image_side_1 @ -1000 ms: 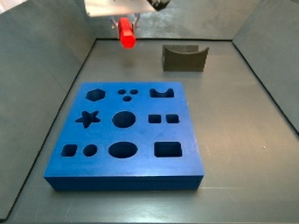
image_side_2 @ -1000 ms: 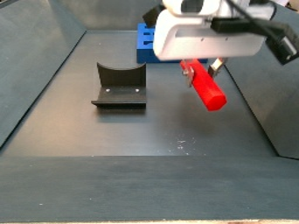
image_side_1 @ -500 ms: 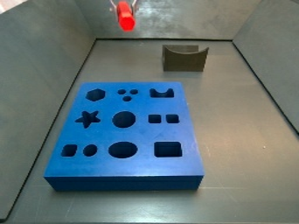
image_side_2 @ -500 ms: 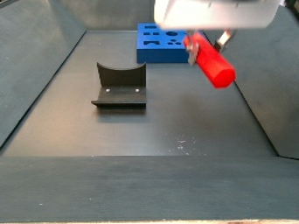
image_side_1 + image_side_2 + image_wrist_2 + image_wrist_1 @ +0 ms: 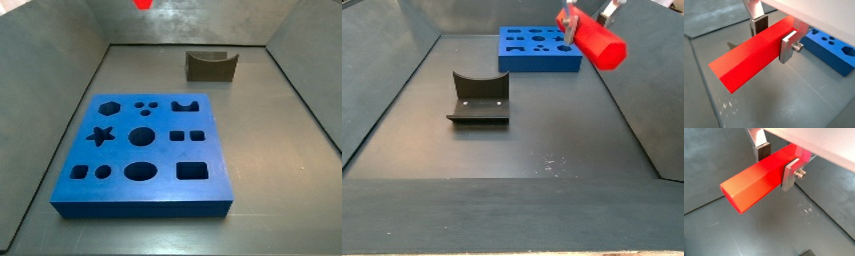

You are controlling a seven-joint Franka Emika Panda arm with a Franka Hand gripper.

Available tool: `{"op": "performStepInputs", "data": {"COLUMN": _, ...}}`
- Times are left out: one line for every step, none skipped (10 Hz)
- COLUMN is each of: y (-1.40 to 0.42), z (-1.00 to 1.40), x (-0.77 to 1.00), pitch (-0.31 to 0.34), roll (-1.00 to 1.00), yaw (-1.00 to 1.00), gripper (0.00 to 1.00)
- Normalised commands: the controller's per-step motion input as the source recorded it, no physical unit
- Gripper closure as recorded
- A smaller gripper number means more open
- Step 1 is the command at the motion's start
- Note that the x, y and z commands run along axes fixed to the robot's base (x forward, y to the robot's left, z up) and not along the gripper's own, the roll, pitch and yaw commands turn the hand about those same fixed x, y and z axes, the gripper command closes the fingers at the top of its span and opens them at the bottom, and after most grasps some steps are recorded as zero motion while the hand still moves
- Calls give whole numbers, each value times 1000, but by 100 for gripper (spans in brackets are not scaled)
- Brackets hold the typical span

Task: Pick up the hexagon object. Move up. Place the hexagon object on the fixture. Regrasp the hexagon object. Move to above the board. Insert the hexagon object.
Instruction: Place the hexagon object on the fixture.

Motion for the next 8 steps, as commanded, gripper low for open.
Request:
{"op": "performStepInputs", "data": {"y": -387, "z": -4, "x": 1000, "pitch": -67, "roll": -6, "yaw": -1000, "gripper": 100}}
{"op": "performStepInputs", "data": {"y": -350, "z": 1, "x": 1000, "pitch": -76, "roll": -13, "yaw": -1000, "gripper": 100}}
{"op": "performStepInputs", "data": {"y": -327, "z": -1, "x": 1000, "pitch": -74, "roll": -23, "yaw": -979, "gripper": 100}}
{"op": "performStepInputs", "data": {"y": -309, "z": -6, "x": 1000, "pitch": -55, "roll": -25, "yaw": -722, "gripper": 100}}
{"op": "performStepInputs", "data": {"y": -290, "z": -10, "x": 1000, "pitch": -39, "roll": -26, "yaw": -492, "gripper": 100}}
{"op": "performStepInputs", "data": {"y": -265, "z": -12, "x": 1000, "pitch": -19, "roll": -24, "yaw": -278, "gripper": 100}}
{"op": "performStepInputs", "data": {"y": -248, "z": -14, "x": 1000, "pitch": -5, "roll": -22, "yaw": -183, "gripper": 100}}
{"op": "performStepInputs", "data": {"y": -229, "z": -16, "x": 1000, "pitch": 11, "roll": -18, "yaw": -128, "gripper": 100}}
